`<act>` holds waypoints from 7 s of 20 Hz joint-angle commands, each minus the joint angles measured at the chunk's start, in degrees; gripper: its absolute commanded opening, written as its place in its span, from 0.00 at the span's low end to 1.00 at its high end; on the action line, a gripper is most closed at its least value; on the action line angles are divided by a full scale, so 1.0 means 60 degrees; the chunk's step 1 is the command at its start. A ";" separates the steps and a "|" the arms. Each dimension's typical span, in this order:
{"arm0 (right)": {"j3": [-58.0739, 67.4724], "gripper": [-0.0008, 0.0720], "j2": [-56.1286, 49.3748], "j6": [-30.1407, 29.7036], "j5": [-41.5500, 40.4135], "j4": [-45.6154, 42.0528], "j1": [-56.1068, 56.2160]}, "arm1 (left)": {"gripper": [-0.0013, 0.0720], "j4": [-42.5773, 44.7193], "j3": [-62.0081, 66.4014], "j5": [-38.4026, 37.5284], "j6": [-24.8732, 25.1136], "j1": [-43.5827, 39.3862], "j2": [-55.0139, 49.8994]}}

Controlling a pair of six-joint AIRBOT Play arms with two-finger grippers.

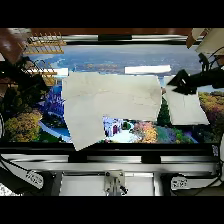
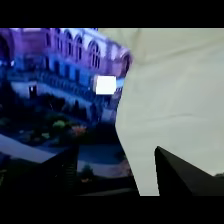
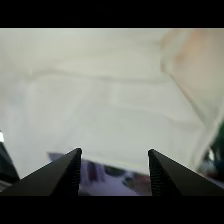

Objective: Fold the shirts.

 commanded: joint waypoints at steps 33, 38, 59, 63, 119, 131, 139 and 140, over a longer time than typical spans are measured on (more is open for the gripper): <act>-0.5763 0.77 0.0951 -0.0109 -0.2080 0.1450 -0.0412 | 0.06 -0.1843 -0.6138 0.3818 0.1402 -0.0805 0.0856; -0.5763 0.77 0.0284 0.0087 -0.2091 0.1996 -0.0412 | 0.06 -0.1840 -0.6138 0.3759 0.1483 -0.0805 0.0856; -0.5759 0.15 -0.0732 0.0641 -0.2448 0.2353 -0.0423 | 0.06 -0.1836 -0.6138 0.3759 0.1515 -0.0805 0.0852; -0.5413 0.15 -0.0200 -0.0714 -0.1818 0.2353 -0.0423 | 0.06 -0.1836 -0.5501 0.3340 0.1770 -0.0798 0.0900; 0.1796 0.08 -0.3042 -0.0831 -0.7632 -0.2065 0.3326 | 0.05 0.0200 -0.3887 1.1045 0.0750 -0.1348 0.1443; 0.1796 0.08 -0.3792 -0.0831 -0.7355 -0.1639 0.3322 | 0.06 0.0342 -0.3887 1.1012 0.0754 -0.2011 -0.0036; 0.1807 0.08 -0.2834 -0.0772 -0.4685 -0.3155 0.3326 | 0.05 0.0962 -0.3883 0.6976 0.1483 -0.0761 0.0885; 0.1807 0.08 -0.2761 -0.0710 -0.4495 -0.3147 0.3326 | 0.05 0.0958 -0.3891 0.6557 0.1479 -0.0747 0.0878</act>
